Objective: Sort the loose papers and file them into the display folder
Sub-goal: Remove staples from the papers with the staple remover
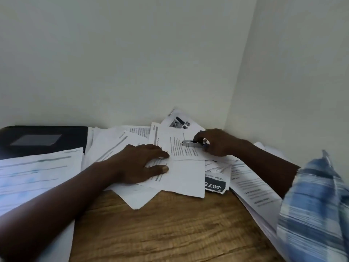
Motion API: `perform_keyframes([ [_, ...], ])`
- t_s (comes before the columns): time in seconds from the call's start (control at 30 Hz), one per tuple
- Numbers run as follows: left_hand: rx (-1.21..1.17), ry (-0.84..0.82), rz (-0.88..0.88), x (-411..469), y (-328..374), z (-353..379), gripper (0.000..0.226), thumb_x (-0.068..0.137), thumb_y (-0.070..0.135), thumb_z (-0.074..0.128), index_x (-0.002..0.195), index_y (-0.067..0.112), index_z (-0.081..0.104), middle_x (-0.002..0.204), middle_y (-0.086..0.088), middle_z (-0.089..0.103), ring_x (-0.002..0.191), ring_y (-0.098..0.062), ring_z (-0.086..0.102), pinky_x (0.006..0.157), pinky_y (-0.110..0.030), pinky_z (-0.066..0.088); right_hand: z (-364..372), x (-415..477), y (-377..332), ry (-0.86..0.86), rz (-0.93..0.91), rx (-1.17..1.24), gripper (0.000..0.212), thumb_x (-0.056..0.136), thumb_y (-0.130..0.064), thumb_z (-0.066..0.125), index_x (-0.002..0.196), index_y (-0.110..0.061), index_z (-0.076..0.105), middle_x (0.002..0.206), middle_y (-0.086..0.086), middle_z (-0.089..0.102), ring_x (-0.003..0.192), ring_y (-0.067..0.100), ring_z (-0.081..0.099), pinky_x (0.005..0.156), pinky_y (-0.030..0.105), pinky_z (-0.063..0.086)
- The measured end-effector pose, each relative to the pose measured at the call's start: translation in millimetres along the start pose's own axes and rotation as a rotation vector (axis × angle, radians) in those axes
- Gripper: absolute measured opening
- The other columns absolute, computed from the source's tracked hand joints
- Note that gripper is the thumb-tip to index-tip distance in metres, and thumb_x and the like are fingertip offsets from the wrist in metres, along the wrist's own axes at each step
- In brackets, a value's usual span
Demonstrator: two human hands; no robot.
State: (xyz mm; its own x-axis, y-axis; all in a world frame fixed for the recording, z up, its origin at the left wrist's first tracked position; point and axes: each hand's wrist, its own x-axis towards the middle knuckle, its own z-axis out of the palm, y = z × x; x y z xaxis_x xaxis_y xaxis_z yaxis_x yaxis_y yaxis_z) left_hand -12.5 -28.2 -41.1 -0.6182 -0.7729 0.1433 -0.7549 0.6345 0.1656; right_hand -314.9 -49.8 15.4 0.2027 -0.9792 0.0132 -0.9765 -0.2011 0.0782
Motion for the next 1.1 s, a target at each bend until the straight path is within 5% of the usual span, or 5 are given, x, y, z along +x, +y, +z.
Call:
perform_keyframes([
  [0.27,0.003,0.025,-0.016,-2,1,8,0.093,0.074,0.098,0.007,0.148,0.052,0.04,0.157,0.023,0.04,0.145,-0.005,0.038,0.121,-0.039,0.029,10,-5,22,0.173,0.096,0.057,0.046,0.093,-0.014,0.061,0.138,-0.017,0.056,0.133,0.007,0.06,0.126,0.028,0.055,0.102,0.032,0.042],
  [0.43,0.003,0.059,-0.01,-3,1,9,0.1,0.069,0.101,0.0,0.145,0.053,0.042,0.154,0.025,0.043,0.141,-0.003,0.04,0.118,-0.039,0.032,14,10,69,0.437,0.432,0.302,0.054,0.094,-0.056,0.056,0.111,-0.005,0.066,0.114,0.016,0.069,0.112,0.037,0.062,0.093,0.037,0.048],
  [0.63,0.011,0.075,0.004,0,-3,13,0.1,0.069,0.101,-0.001,0.145,0.053,0.041,0.154,0.026,0.041,0.142,-0.002,0.039,0.119,-0.04,0.031,26,23,98,0.364,0.547,0.258,0.036,0.092,-0.025,0.065,0.119,-0.001,0.062,0.122,0.023,0.064,0.118,0.041,0.059,0.097,0.041,0.051],
  [0.83,0.027,0.066,0.006,-1,-1,11,0.092,0.075,0.096,0.003,0.145,0.052,0.042,0.154,0.024,0.043,0.141,-0.005,0.041,0.117,-0.042,0.034,20,38,106,0.109,0.441,0.16,0.086,0.065,-0.071,0.039,0.111,-0.006,0.072,0.119,0.017,0.07,0.113,0.036,0.062,0.091,0.034,0.049],
  [1.1,0.318,0.021,0.01,-5,18,-5,0.102,0.073,0.088,-0.015,0.152,0.049,0.037,0.16,0.018,0.037,0.146,-0.009,0.037,0.118,-0.041,0.03,-21,-99,81,0.121,0.373,0.195,0.075,0.068,-0.082,0.051,0.117,-0.028,0.068,0.11,-0.006,0.064,0.106,0.017,0.061,0.092,0.03,0.047],
])
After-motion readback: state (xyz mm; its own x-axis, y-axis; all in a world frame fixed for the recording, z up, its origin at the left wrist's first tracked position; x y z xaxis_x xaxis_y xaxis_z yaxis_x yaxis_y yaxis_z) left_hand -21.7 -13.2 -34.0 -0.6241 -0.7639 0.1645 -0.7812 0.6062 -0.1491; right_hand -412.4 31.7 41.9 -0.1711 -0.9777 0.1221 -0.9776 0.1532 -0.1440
